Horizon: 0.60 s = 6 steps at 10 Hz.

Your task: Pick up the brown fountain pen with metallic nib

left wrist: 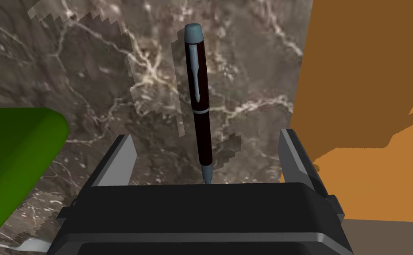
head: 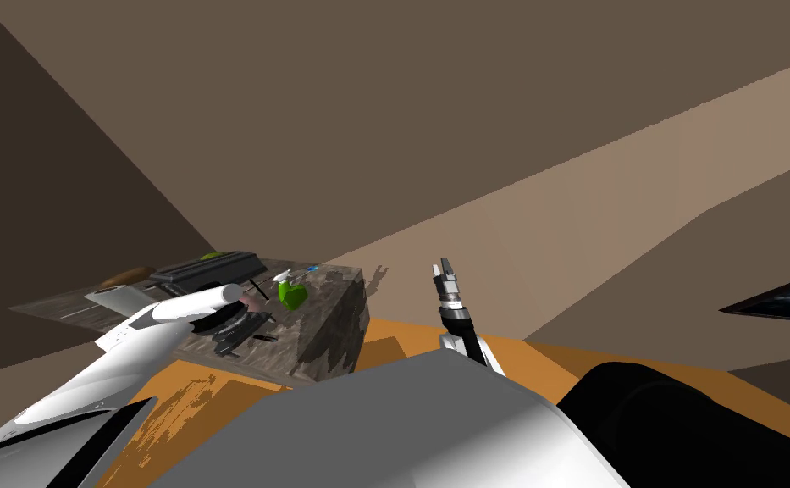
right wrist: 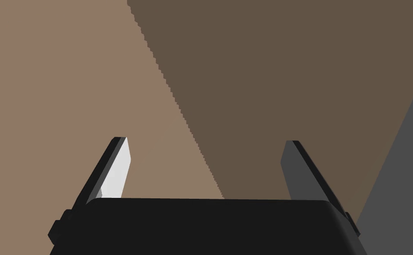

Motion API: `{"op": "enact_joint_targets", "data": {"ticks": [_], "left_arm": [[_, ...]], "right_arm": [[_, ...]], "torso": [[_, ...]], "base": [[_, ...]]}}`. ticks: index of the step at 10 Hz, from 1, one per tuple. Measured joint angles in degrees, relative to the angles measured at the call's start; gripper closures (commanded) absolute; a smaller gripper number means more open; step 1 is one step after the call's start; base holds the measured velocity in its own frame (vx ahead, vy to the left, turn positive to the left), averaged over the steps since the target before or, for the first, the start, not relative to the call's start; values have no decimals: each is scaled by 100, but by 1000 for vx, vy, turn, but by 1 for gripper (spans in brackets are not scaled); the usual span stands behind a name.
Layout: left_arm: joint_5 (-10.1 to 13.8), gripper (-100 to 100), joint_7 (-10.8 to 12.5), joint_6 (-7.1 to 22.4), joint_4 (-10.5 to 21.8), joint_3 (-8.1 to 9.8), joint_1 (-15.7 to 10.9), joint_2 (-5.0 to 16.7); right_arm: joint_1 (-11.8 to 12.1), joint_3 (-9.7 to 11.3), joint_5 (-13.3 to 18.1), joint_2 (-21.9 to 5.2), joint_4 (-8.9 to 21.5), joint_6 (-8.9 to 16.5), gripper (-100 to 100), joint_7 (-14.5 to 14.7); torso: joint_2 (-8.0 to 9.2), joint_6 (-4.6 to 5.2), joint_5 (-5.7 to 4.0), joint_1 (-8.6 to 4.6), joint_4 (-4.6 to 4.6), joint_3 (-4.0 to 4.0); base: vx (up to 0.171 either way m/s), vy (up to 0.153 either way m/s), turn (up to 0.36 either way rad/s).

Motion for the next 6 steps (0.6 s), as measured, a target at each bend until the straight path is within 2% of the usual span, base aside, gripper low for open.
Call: {"op": "enact_joint_targets", "data": {"ticks": [2, 3, 4, 6], "left_arm": [[71, -100, -135, 222, 190, -23, -49, 2], [74, 0, -142, 248, 192, -24, -51, 2], [74, -100, -141, 246, 192, -24, -51, 2], [18, -100, -102, 94, 251, -67, -22, -120]], "right_arm": [[0, 0, 0, 0, 0, 0, 0, 0], [0, 0, 0, 1, 0, 0, 0, 0], [0, 1, 0, 1, 0, 0, 0, 0], [-1, 1, 0, 1, 0, 0, 0, 0]], "torso": [[4, -2, -1, -4, 1, 2], [14, -3, -3, -16, 3, 8], [21, -3, -5, -22, 5, 12], [30, -2, -4, -21, 6, 17]], "base": [[35, 35, -19], [0, 0, 0], [-5, 20, -34], [-14, 14, -46]]}}
